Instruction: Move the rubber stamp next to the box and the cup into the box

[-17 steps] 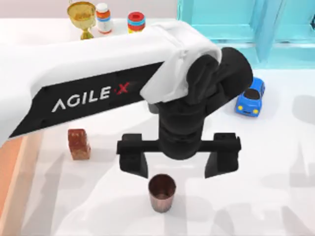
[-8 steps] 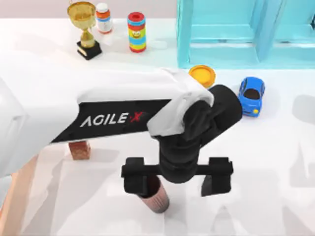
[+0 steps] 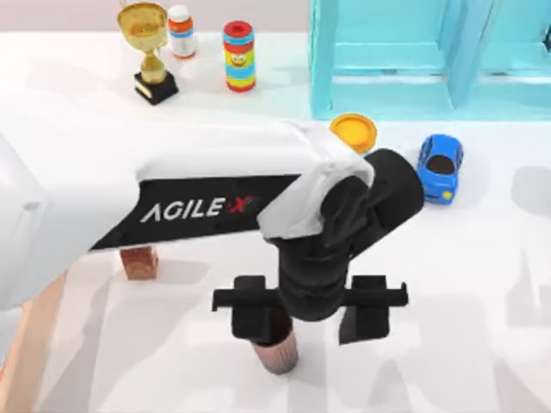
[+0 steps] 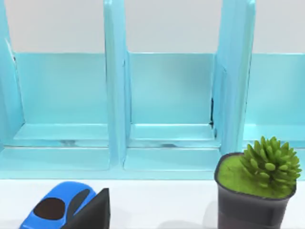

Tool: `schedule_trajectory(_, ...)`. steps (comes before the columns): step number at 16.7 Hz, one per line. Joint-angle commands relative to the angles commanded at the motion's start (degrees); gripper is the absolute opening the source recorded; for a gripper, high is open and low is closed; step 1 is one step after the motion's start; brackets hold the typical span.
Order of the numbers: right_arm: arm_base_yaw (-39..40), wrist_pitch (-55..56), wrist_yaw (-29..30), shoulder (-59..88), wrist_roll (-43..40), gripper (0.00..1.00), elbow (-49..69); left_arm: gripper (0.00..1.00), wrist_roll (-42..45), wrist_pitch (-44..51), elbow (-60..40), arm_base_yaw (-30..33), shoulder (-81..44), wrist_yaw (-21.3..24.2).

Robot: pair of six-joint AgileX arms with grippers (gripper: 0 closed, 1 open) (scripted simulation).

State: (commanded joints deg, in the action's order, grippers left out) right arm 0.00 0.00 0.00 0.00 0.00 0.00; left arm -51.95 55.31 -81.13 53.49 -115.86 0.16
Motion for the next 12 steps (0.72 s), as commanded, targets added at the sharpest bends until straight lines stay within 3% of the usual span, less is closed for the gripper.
schedule_trajectory(7,0.00,0.00,0.00,0.00,0.00,1.00,0.00,0.02,0.00,0.00,0.00,0.00,0.00,0.00)
schedule_trajectory(12,0.00,0.00,0.00,0.00,0.00,1.00,0.00,0.00,0.00,0.00,0.00,0.00,0.00,0.00)
